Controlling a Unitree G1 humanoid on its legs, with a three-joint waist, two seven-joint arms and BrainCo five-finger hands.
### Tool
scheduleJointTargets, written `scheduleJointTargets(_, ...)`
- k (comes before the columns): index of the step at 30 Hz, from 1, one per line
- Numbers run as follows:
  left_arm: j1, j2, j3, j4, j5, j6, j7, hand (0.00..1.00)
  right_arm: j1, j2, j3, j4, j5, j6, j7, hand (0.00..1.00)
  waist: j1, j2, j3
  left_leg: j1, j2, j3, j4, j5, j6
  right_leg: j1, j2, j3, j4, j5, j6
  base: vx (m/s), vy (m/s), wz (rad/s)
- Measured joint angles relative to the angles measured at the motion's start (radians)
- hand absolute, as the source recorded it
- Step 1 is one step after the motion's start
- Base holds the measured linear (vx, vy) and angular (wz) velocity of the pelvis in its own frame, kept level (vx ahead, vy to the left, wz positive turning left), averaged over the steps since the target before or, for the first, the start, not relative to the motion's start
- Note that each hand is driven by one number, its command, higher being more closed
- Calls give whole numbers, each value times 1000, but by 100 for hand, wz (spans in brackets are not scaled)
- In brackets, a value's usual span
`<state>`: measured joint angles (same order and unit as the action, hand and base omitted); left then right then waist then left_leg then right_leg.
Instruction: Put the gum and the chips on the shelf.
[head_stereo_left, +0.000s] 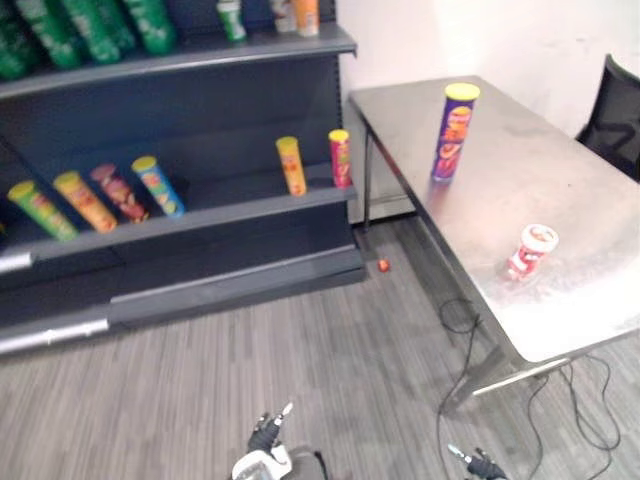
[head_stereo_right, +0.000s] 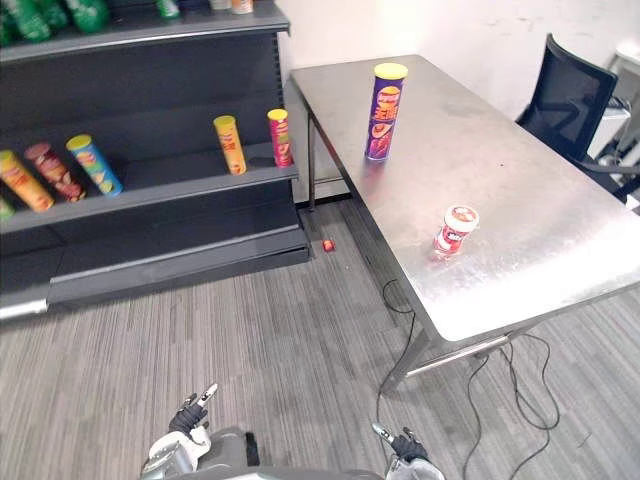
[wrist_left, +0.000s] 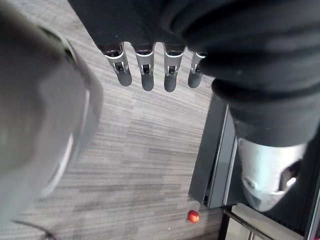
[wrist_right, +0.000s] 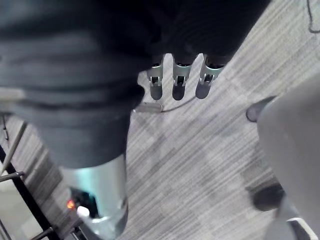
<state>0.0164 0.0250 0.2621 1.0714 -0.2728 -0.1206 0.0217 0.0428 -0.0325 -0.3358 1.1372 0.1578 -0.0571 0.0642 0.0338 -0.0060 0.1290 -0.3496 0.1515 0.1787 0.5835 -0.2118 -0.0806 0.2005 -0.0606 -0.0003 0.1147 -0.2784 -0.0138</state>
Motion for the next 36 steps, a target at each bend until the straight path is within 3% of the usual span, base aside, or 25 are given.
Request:
scheduleJointTargets(1,28,1,-19,3,-11,-3,5,0,10,-12,23,-1,9,0,-1,0,0,20,-12,3,-26,-86,-219,42,-17,24,-11,18,-6,-32,19,498,355,-64)
scheduleJointTargets(2,55,5,-25,10,-36,-2,6,0,13,-27,50,5,8,0,-9,0,3,28,-31,13,-50,-145,-271,199,-25,47,-24,49,-12,-53,26,516,373,-54)
scheduleJointTargets(3,57,16,-25,12,-40,-2,8,0,16,-19,65,11,8,0,-14,0,3,15,-43,11,-71,-146,-261,185,-18,47,-38,62,-9,-49,20,626,420,-17)
scheduleJointTargets(4,55,38,-39,17,-40,-6,12,0,13,-15,90,16,5,-1,-13,0,-3,6,-57,-23,-76,-161,-184,142,-13,17,-37,90,24,22,12,507,316,6)
scheduleJointTargets(7,57,50,-1,40,-50,-5,10,0,11,-8,83,21,-2,0,-12,0,12,-18,-59,-64,-69,-144,-3,114,1,31,-50,176,47,80,12,432,260,-24)
scheduleJointTargets(8,77,58,30,45,-49,-5,10,0,5,-5,65,32,-6,0,-11,0,26,-24,-79,-104,-109,-150,23,73,4,27,-72,227,77,103,24,477,289,-84)
scheduleJointTargets(9,116,44,30,47,-49,-1,12,0,23,-28,43,47,-14,2,-10,0,22,-14,-129,-49,-134,-180,-207,131,68,2,-75,243,125,108,34,375,257,-80)
scheduleJointTargets(10,128,46,36,59,-57,0,11,0,23,-23,22,59,-32,2,-12,0,21,-22,-143,-41,-148,-146,-195,116,73,-7,-96,259,164,103,39,384,241,-65)
scheduleJointTargets(12,137,57,38,68,-56,2,13,0,35,-23,-20,66,-49,2,-7,0,22,-38,-148,54,-187,-78,-287,93,106,-139,-112,346,422,204,150,357,215,-56)
scheduleJointTargets(13,137,57,36,70,-56,3,14,0,38,-24,-28,71,-48,4,-4,0,15,-41,-143,85,-199,-70,-312,86,115,-169,-110,361,494,253,187,332,209,-45)
scheduleJointTargets(14,140,58,19,70,-57,5,15,0,41,-22,-58,78,-33,3,6,0,-3,-44,-127,151,-210,-52,-350,76,130,-224,-100,366,643,351,235,348,215,-32)
scheduleJointTargets(15,131,70,-10,71,-57,13,14,0,42,-29,-61,76,-31,0,10,0,-18,-33,-94,217,-213,-51,-364,54,143,-280,-84,325,796,354,241,341,199,-30)
scheduleJointTargets(16,125,76,-29,71,-57,16,14,0,45,-33,-60,74,-31,0,10,0,-24,-29,-81,253,-212,-52,-375,44,145,-312,-79,283,870,331,205,266,149,-24)
scheduleJointTargets(18,92,91,-79,77,-53,18,13,0,88,-32,-49,64,-28,1,10,0,-37,-33,-64,392,-206,-47,-443,20,156,-409,-80,110,999,214,91,280,65,-14)
scheduleJointTargets(21,41,81,-75,75,-27,17,12,0,121,-26,-55,56,-23,0,10,0,-64,-23,-60,486,-179,-44,-496,-13,149,-535,-43,-18,872,90,57,314,-32,-7)
scheduleJointTargets(22,31,77,-72,76,-26,17,12,0,128,-24,-61,57,-23,0,10,0,-68,-19,-57,497,-169,-43,-499,-21,145,-548,-29,-40,809,81,55,321,-87,-3)
scheduleJointTargets(24,14,57,-54,66,-16,14,9,0,145,-22,-75,57,-24,1,11,0,-86,-7,-57,533,-139,-39,-520,-43,118,-541,-2,-136,526,90,55,346,-94,-5)
scheduleJointTargets(25,9,56,-50,62,-12,13,7,0,156,-16,-80,57,-26,1,11,0,-86,-17,-59,560,-145,-26,-545,-53,102,-527,12,-189,330,160,30,462,-114,-32)
scheduleJointTargets(26,7,33,-44,70,5,15,5,0,156,-20,-92,60,-35,4,11,0,-86,6,-57,581,-121,-20,-554,-61,78,-517,35,-216,314,155,-52,553,-117,-43)
scheduleJointTargets(30,-2,-16,-16,70,23,15,-5,0,156,-32,-88,55,-42,3,10,0,-84,31,-47,566,-94,2,-411,-16,15,-443,97,-173,232,133,-77,418,-112,-52)
scheduleJointTargets(31,4,-27,-2,71,23,15,-5,0,156,-33,-88,53,-42,3,10,0,-83,30,-47,549,-86,10,-327,-8,0,-406,112,-147,205,132,-80,483,-103,-82)
scheduleJointTargets(32,10,-42,40,61,25,12,-7,0,153,-34,-85,33,-39,2,9,0,-79,28,-49,491,-70,-2,-132,7,-41,-348,132,-89,159,131,-81,401,-55,-94)
scheduleJointTargets(34,10,-63,70,53,22,11,-7,0,135,-37,-64,10,-16,-1,9,0,-63,24,-48,428,-65,-26,21,-21,-32,-317,154,-12,136,131,-82,349,3,-126)
scheduleJointTargets(36,16,-61,83,35,20,3,-7,0,100,-42,-49,-2,18,-15,9,0,-52,24,-49,335,-60,-57,93,-98,10,-270,168,108,108,132,-78,252,68,-151)
